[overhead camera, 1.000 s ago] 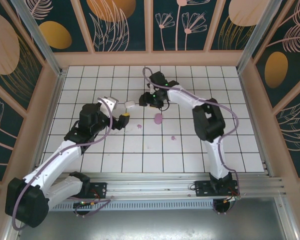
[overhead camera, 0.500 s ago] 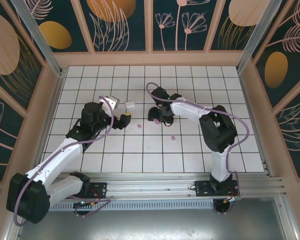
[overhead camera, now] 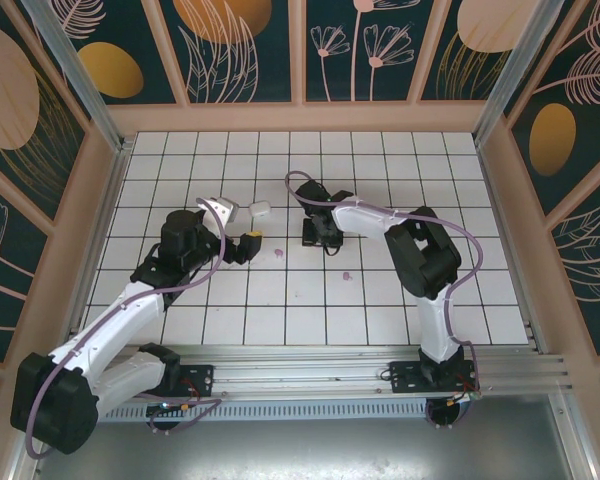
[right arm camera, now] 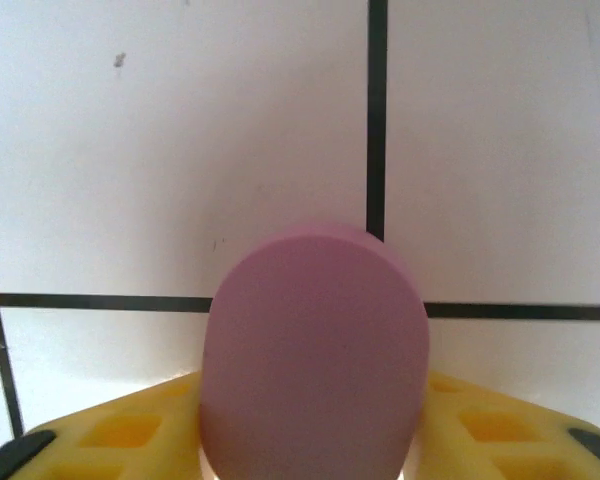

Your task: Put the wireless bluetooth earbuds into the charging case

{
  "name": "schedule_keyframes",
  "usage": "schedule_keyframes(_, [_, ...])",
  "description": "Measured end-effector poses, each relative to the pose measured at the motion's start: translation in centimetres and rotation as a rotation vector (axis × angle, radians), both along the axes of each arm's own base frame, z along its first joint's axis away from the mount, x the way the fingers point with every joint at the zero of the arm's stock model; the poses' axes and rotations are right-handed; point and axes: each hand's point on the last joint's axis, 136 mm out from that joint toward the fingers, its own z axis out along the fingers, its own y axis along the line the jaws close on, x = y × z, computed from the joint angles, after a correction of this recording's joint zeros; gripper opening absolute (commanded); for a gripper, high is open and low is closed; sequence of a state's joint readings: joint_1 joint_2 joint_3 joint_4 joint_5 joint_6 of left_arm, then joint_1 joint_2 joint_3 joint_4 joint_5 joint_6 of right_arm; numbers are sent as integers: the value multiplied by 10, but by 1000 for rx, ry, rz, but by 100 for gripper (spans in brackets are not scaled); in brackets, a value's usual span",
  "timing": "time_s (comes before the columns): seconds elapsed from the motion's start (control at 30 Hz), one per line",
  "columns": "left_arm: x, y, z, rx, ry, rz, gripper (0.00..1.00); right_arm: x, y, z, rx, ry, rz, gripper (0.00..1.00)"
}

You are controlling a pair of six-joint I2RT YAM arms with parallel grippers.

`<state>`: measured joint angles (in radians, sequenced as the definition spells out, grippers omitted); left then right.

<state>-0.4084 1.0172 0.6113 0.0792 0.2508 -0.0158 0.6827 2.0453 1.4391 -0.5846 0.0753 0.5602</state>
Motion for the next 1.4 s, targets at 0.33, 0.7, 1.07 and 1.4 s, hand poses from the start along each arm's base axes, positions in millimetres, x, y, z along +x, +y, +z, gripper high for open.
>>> schedule_keyframes(0.33, [-19,-11,26,-31,-88,-118,95,-15,-7,22,-42,-75,269,15])
schedule_keyframes(0.7, [-62,-46,51,-47,-208,-480,94,-72,20,189,241,-352,777,15])
schedule_keyframes(1.07, [-82,-70,85,-123,-261,-737,83,-157,31,237,349,-470,1177,16])
schedule_keyframes(1.4, [-74,-59,80,-78,-331,-592,83,-141,33,242,336,-526,1027,20])
